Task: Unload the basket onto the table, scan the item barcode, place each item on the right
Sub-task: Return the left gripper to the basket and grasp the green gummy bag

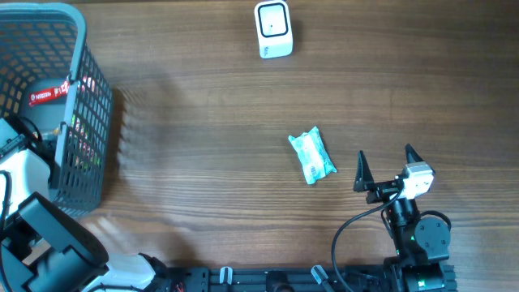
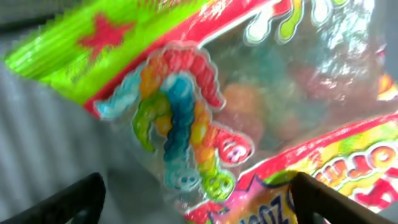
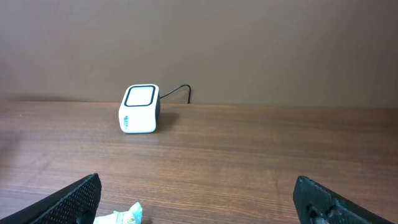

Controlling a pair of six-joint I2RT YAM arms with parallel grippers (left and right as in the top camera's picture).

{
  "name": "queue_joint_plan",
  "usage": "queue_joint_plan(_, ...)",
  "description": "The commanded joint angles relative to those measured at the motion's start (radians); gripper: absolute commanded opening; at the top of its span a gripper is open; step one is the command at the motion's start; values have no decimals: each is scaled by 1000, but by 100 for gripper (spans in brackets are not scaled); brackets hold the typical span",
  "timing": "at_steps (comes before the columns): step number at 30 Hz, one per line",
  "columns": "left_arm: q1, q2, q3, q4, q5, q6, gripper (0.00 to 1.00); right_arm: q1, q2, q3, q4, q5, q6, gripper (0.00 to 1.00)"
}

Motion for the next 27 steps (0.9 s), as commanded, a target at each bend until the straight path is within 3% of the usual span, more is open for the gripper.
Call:
queue_joint_plan(1,-5,-24,20,19,-65,11,99,2,-3,-1,5,2,-13,100)
queue_joint_plan(8,10,10,20,63,-110,39,100,2,-3,-1,5,2,-13,100)
queue_joint_plan(14,10,118,20,114,-60,88,100,2,-3,-1,5,2,-13,100)
queue_joint_plan(15,10,136,20,115,-57,89,92,2,-3,-1,5,2,-13,100)
queue_joint_plan(17,10,138,20,117,-57,88,43,2,-3,-1,5,2,-13,100)
queue_joint_plan(18,10,100,22,116,-57,89,4,2,-3,-1,5,2,-13,100)
queue_joint_plan(20,10,36,30,109,-57,88,4,2,-3,-1,5,2,-13,100)
queue_joint_plan(27,8,-449,121,106,-111,89,4,2,-3,-1,5,2,-13,100)
